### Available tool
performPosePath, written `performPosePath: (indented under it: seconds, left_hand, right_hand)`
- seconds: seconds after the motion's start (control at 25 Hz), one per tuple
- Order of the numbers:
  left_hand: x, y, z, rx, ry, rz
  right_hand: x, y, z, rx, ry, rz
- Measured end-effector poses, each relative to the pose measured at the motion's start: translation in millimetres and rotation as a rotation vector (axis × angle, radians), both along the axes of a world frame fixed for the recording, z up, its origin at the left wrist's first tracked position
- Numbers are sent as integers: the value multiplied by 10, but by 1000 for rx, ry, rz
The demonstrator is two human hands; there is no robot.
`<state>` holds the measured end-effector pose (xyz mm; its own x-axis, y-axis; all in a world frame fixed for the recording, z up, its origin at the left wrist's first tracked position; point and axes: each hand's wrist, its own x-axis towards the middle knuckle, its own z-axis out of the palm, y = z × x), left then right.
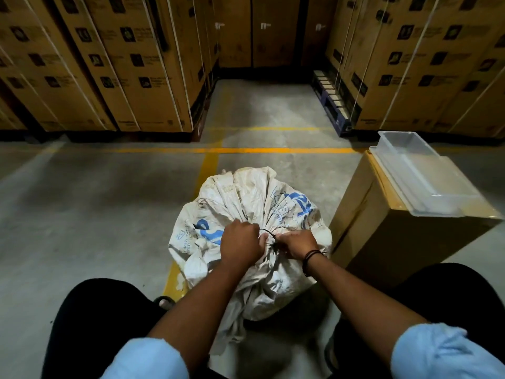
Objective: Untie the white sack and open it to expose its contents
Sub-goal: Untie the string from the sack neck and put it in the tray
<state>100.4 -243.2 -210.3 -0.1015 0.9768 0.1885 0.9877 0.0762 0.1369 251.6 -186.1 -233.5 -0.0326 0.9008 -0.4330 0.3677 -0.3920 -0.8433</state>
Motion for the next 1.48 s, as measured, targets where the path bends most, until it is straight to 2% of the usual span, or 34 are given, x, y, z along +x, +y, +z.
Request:
performPosePath:
  seconds: [0.04,0.12,0.24,0.48,0.76,1.0,1.16,1.48]
  left_hand:
    - [5,56,41,10,13,-43]
    - [57,206,123,-61,-112,-94]
    - [131,446,218,-243,-339,35]
    - [18,751,125,-394,-427,117]
    - [-113,809,111,-485,-479,81]
    - [-111,785,132,-546,-591,91]
    - [-103,782,183,-559,-544,96]
    - [139,816,380,-531,-217,57]
  right_hand:
    - [-16,-5,-7,-10,27,-14]
    - [-30,-1,-17,-87,129,-70]
    - [-48,13,12,-192,331,-207]
    - [-41,38,-45,-259,428,-195]
    - [-97,-4,-176,-177,549,-220]
    - [-94,-97,-258,-401,789,-363]
    - [-82,-84,-242,-436,806,-355]
    - [-132,-91,-310,-414,854,-375]
